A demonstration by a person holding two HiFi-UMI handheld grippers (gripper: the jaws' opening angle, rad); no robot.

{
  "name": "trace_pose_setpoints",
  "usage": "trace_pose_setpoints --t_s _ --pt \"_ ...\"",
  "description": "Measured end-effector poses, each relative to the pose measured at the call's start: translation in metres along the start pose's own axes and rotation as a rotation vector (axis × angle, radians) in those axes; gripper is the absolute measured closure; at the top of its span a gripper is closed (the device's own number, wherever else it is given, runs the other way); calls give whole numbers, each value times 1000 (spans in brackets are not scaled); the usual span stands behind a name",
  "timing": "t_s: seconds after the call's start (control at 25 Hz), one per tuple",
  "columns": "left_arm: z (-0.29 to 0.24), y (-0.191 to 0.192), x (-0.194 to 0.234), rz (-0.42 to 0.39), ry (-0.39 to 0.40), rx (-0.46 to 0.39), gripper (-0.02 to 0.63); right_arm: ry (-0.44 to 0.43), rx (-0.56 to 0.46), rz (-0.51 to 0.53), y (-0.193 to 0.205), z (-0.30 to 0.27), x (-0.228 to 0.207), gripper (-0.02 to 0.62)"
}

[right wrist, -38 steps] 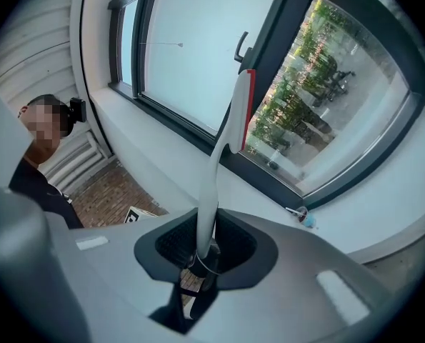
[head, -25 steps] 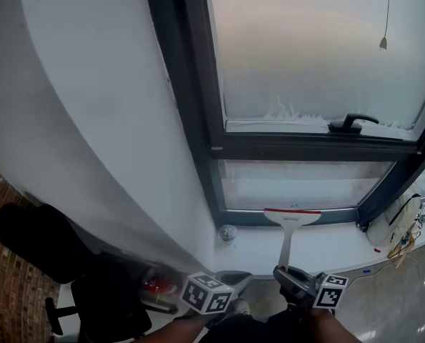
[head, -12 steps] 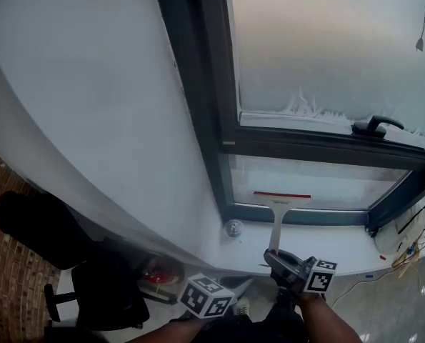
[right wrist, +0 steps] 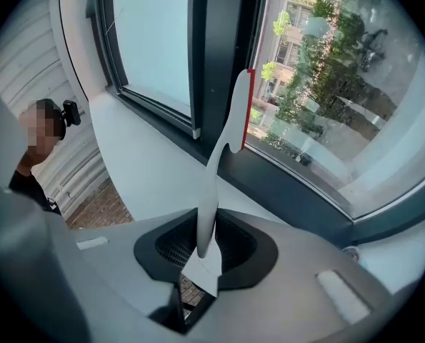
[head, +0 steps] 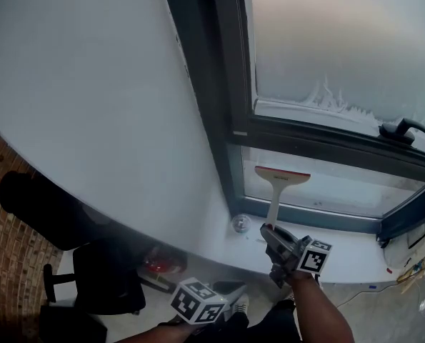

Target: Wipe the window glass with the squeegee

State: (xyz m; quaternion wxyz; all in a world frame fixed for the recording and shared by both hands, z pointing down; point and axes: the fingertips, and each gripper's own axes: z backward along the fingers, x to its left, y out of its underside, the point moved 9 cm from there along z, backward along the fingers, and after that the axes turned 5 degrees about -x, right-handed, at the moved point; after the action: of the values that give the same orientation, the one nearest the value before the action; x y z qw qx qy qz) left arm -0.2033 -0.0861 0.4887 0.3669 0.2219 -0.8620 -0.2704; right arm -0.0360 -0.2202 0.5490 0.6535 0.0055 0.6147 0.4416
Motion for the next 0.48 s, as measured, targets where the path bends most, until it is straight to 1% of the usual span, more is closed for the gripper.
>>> trace_pose_setpoints --t_s 0.2,0.32,0.48 --pt "3 2 0 17 -17 2 606 -42 -13 3 -14 -26 -18 506" --pt "5 0 0 29 -23 -14 606 -63 -13 11 -22 -39 -23 506" --pt "5 -4 -1 42 -28 -27 606 -68 -24 1 -25 -47 -28 506"
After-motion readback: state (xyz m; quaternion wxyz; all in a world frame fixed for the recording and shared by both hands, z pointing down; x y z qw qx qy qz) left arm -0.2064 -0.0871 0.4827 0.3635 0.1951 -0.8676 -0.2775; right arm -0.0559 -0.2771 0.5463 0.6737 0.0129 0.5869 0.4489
